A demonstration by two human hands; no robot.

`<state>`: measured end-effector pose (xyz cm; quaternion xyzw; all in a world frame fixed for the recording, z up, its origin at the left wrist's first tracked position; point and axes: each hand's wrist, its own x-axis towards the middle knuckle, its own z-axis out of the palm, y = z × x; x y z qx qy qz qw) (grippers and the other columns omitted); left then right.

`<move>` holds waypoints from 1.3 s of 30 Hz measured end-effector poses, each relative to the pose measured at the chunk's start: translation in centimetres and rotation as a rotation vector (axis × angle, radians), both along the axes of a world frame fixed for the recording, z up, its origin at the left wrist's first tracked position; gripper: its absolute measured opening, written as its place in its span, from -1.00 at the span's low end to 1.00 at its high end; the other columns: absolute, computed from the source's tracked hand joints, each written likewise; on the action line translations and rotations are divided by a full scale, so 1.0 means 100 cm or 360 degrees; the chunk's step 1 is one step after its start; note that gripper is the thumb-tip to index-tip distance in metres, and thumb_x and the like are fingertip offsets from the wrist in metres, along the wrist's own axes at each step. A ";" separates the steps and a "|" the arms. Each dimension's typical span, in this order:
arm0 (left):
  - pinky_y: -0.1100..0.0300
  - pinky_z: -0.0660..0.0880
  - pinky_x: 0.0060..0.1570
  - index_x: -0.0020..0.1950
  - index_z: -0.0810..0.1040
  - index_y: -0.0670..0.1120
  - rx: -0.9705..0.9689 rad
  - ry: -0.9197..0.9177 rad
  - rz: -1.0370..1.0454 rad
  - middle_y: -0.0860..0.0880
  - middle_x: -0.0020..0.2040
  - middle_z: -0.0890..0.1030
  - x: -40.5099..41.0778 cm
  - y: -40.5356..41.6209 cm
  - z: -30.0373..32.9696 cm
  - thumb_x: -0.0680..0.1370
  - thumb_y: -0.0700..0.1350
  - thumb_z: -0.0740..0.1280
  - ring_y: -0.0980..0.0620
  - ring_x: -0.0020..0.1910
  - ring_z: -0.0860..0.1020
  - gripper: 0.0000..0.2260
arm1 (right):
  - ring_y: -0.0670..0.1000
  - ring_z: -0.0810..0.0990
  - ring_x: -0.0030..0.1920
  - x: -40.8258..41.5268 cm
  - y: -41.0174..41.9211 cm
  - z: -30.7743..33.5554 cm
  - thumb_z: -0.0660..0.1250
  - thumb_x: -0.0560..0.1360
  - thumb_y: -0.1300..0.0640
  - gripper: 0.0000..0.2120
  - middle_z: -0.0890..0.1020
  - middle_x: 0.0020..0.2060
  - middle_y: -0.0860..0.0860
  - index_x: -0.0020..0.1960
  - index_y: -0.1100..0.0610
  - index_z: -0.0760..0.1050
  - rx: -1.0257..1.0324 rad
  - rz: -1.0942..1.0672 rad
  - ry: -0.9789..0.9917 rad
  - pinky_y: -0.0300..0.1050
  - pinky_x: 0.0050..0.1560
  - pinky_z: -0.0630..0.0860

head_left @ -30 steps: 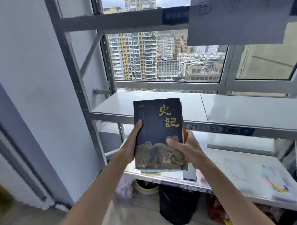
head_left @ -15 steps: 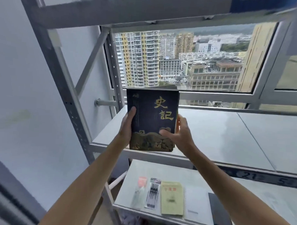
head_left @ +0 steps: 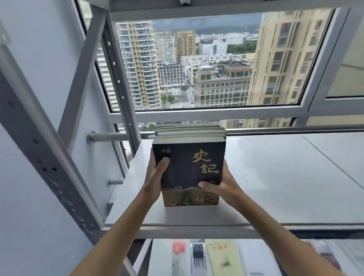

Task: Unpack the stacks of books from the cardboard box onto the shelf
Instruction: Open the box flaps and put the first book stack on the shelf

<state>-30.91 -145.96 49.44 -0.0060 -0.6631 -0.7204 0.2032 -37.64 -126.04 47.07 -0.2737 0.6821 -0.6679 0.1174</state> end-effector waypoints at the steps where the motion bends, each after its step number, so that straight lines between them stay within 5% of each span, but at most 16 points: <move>1: 0.11 0.57 0.09 0.49 0.24 -0.17 -0.0012 0.0022 -0.0033 -0.08 0.27 0.56 -0.001 -0.004 0.001 0.32 0.36 0.43 -0.09 0.28 0.53 -0.07 | -0.12 0.58 0.13 0.000 -0.003 -0.002 0.57 0.28 0.10 -0.23 0.54 0.14 -0.03 0.35 0.01 0.23 -0.0030 -0.0013 -0.0025 -0.22 -0.06 0.60; 4: -0.21 0.35 0.36 0.54 0.15 -0.17 -0.0047 0.0085 -0.0066 -0.22 0.46 0.36 -0.004 -0.014 0.004 0.29 0.41 0.40 -0.23 0.45 0.33 0.03 | -0.14 0.62 0.06 -0.001 -0.003 -0.004 0.58 0.21 0.09 -0.17 0.56 0.09 0.00 0.36 0.01 0.22 -0.0034 -0.0044 -0.0067 -0.26 -0.10 0.58; 7: -0.35 0.20 0.40 0.58 0.04 -0.11 -0.0107 0.0034 -0.0085 -0.22 0.53 0.23 -0.001 -0.010 -0.002 0.25 0.46 0.37 -0.23 0.50 0.23 0.11 | -0.21 0.61 -0.02 -0.001 -0.002 -0.012 0.58 0.15 0.06 -0.12 0.56 0.04 -0.05 0.35 0.00 0.22 0.0097 -0.0066 -0.0052 -0.33 -0.14 0.56; 11: -0.04 0.56 0.16 0.50 0.19 0.03 -0.0016 0.0002 -0.0039 0.02 0.30 0.50 0.004 0.005 -0.019 0.27 0.32 0.47 -0.01 0.29 0.50 -0.09 | -0.14 0.58 0.09 0.002 -0.011 -0.023 0.62 0.17 0.04 -0.14 0.56 0.10 -0.09 0.32 -0.07 0.23 0.0086 -0.0225 -0.0073 -0.35 -0.10 0.57; 15: 0.25 0.59 -0.09 0.28 0.34 0.18 -0.0014 0.0017 0.0073 0.27 0.03 0.60 -0.002 0.004 -0.007 0.34 0.14 0.45 0.18 0.09 0.58 -0.44 | -0.24 0.58 0.05 0.008 -0.022 -0.018 0.61 0.20 0.07 -0.18 0.56 0.11 -0.06 0.33 -0.04 0.24 0.0008 -0.0299 -0.0045 -0.37 -0.09 0.56; 19: 0.13 0.63 -0.09 0.21 0.50 0.09 0.0103 -0.0171 0.0064 0.05 0.06 0.68 -0.013 -0.022 0.023 0.34 0.12 0.49 0.04 0.03 0.66 -0.53 | -0.12 0.62 0.07 0.000 -0.045 0.010 0.62 0.19 0.03 -0.21 0.59 0.11 -0.05 0.31 -0.02 0.31 0.0012 -0.0242 -0.0173 -0.25 -0.07 0.61; 22: 0.08 0.65 -0.15 0.15 0.62 -0.15 0.0284 -0.0719 -0.0003 -0.14 -0.05 0.73 -0.043 -0.057 0.058 0.44 0.03 0.48 -0.10 -0.12 0.71 -0.63 | 0.06 0.72 -0.05 -0.019 -0.069 0.039 0.62 0.18 -0.02 -0.34 0.73 -0.02 0.07 0.20 0.17 0.52 0.0059 -0.0041 -0.0633 -0.13 -0.16 0.64; 25: 0.17 0.64 -0.36 0.06 0.63 -0.13 0.0211 -0.1005 -0.0013 -0.09 -0.22 0.72 -0.068 -0.083 0.067 0.47 0.02 0.45 -0.01 -0.34 0.68 -0.73 | 0.06 0.73 -0.21 -0.037 -0.096 0.051 0.57 0.31 0.10 -0.59 0.74 -0.11 0.13 0.09 0.25 0.60 0.0155 0.0033 -0.0960 -0.12 -0.23 0.65; 29: 0.18 0.62 -0.33 0.05 0.61 -0.09 0.0109 -0.1201 -0.0019 -0.05 -0.28 0.72 -0.086 -0.099 0.048 0.50 0.06 0.42 0.02 -0.37 0.67 -0.74 | -0.07 0.66 -0.45 -0.053 -0.119 0.042 0.50 0.40 0.10 -0.87 0.71 -0.39 0.00 -0.15 0.14 0.61 0.0332 0.0015 -0.1012 -0.28 -0.47 0.56; 32: 0.21 0.58 -0.49 0.10 0.58 -0.10 -0.0017 -0.1377 -0.0031 -0.05 -0.38 0.69 -0.092 -0.103 0.042 0.51 0.09 0.39 -0.01 -0.46 0.65 -0.69 | -0.08 0.65 -0.51 -0.056 -0.123 0.036 0.50 0.40 0.05 -0.85 0.69 -0.47 -0.03 -0.18 0.10 0.60 0.0391 -0.0021 -0.1040 -0.33 -0.55 0.48; 36: 0.15 0.54 -0.27 0.23 0.55 -0.15 -0.0371 -0.1421 0.0154 -0.12 -0.10 0.64 -0.103 -0.101 0.041 0.48 0.14 0.42 -0.09 -0.24 0.62 -0.54 | -0.07 0.68 -0.39 -0.056 -0.123 0.030 0.57 0.30 -0.05 -0.65 0.71 -0.29 0.00 -0.05 0.14 0.62 0.0484 -0.0201 -0.0821 -0.30 -0.38 0.55; 39: -0.05 0.41 0.31 0.43 0.37 -0.20 -0.0824 -0.1488 0.0286 -0.23 0.42 0.41 -0.107 -0.100 0.045 0.49 0.20 0.37 -0.23 0.33 0.45 -0.34 | -0.03 0.65 -0.22 -0.053 -0.122 0.030 0.50 0.28 -0.24 -0.47 0.66 -0.18 0.00 0.03 0.14 0.60 0.0607 -0.0258 -0.0722 -0.21 -0.16 0.56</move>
